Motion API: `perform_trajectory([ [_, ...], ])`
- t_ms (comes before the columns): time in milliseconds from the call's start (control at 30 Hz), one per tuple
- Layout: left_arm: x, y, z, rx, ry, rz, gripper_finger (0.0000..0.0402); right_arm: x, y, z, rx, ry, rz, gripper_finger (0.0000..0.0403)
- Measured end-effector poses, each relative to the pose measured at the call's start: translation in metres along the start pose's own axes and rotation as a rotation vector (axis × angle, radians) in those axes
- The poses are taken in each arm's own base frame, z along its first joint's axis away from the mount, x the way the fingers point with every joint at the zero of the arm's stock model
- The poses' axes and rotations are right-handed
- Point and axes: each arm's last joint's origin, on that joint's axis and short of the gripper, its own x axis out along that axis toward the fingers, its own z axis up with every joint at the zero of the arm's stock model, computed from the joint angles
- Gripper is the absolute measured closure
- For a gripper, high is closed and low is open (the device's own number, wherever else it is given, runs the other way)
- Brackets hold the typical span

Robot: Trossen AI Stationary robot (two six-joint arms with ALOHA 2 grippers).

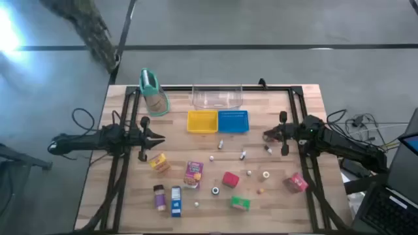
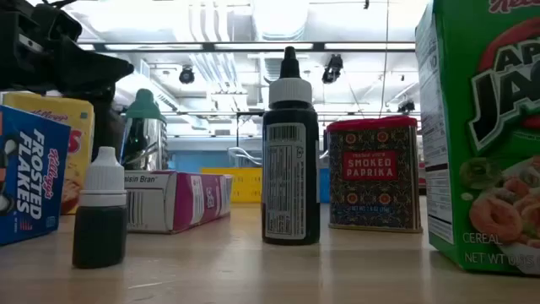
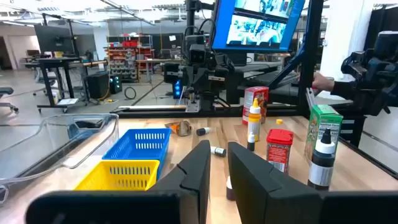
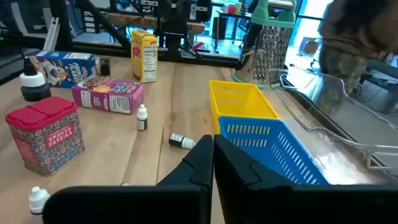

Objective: Pick & Place Kitchen Items

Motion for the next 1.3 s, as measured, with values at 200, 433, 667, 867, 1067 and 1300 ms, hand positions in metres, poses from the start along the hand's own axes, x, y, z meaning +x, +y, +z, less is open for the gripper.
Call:
perform_trajectory([
  [200, 0.0000, 0.0000, 0.0000, 0.000, 0.000, 0.000, 0.0337, 0.0000, 0.0000, 0.0001, -0.005, -0.001, 0.000, 0.0394],
  [433, 0.0000, 0.0000, 0.0001, 0.000, 0.000, 0.000, 0.0337, 0.0000, 0.0000, 0.0002, -0.005, -0.001, 0.000, 0.0394],
  [667, 0.0000, 0.0000, 0.0000, 0.000, 0.000, 0.000, 0.0337, 0.0000, 0.0000, 0.0001, -0.005, 0.000, 0.001, 0.0394],
  [867, 0.0000, 0.0000, 0.0001, 0.000, 0.000, 0.000, 0.0337, 0.0000, 0.0000, 0.0002, -0.005, -0.001, 0.000, 0.0394],
  [1067, 0.0000, 0.0000, 0.0000, 0.000, 0.000, 0.000, 0.0337, 0.0000, 0.0000, 0.0001, -0.009, -0.001, 0.000, 0.0394],
  [1300, 0.0000, 0.0000, 0.0000, 0.000, 0.000, 0.000, 0.0337, -0.0002, -0.0008, 0.0066, 0.047, -0.066, -0.006, 0.0394],
])
